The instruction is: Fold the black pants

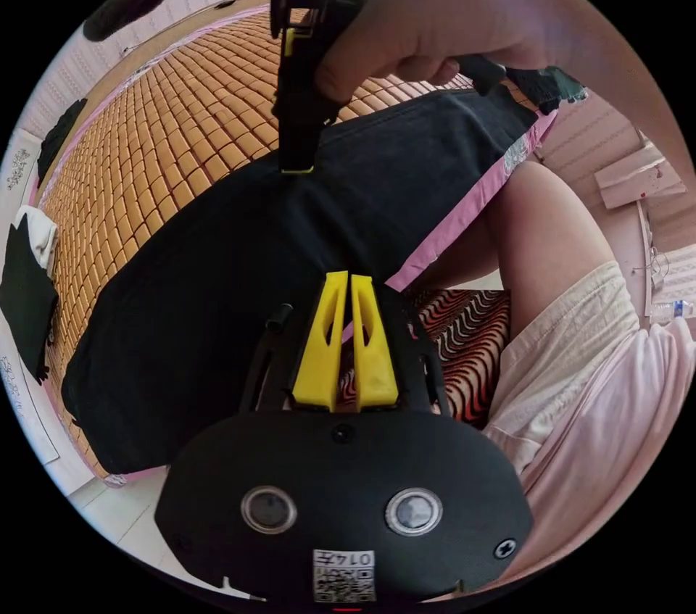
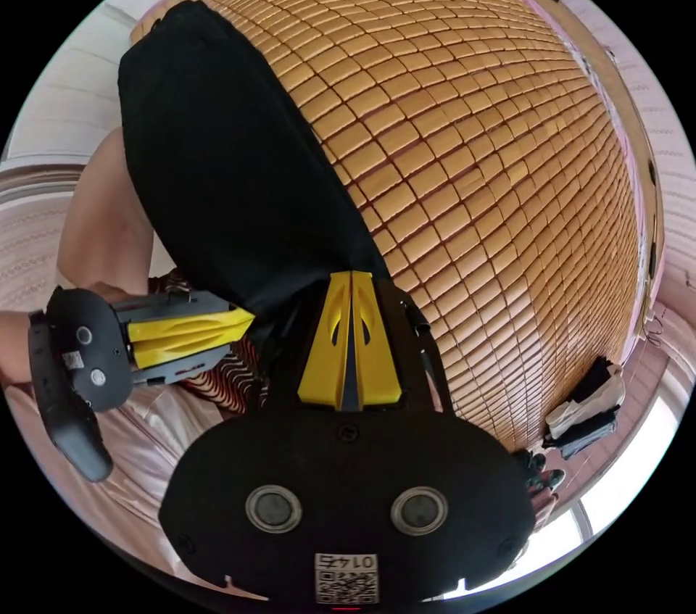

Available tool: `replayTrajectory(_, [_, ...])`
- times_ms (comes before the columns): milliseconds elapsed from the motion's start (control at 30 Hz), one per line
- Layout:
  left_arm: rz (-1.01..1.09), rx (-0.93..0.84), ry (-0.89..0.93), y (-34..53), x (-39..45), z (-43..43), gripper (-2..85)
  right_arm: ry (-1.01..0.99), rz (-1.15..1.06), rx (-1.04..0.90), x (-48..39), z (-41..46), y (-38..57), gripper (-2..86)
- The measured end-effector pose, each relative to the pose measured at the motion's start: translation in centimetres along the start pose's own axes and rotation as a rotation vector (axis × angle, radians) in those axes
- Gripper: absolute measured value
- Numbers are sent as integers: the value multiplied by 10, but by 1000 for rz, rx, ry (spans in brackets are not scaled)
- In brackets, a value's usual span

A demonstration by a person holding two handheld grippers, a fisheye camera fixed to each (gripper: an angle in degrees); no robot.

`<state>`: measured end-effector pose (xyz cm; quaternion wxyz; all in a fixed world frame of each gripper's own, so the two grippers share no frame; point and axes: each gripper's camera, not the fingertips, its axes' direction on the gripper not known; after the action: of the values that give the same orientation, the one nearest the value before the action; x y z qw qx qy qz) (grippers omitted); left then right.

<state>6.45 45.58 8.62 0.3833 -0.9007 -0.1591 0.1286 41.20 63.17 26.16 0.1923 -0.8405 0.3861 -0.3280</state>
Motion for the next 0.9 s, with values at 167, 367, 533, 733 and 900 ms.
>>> replayTrajectory(167, [-17, 4, 43, -6, 1, 5, -9, -34, -23, -70, 21, 22, -6, -5])
replayTrajectory(367, [44, -45, 64, -21, 1, 4, -10, -96, -50, -61, 41, 38, 6, -5])
replayTrajectory(533, [49, -22, 58, -19, 1, 12, -10, -181, 45, 33, 61, 58, 47, -8])
replayTrajectory(733, [-74, 42, 133, -2, -23, -7, -6, -364, 496, 578, 101, 98, 241, -8])
replayTrajectory(900, [-161, 68, 141, 16, -47, -17, 18, -180, 1177, 788, 122, 151, 470, 6])
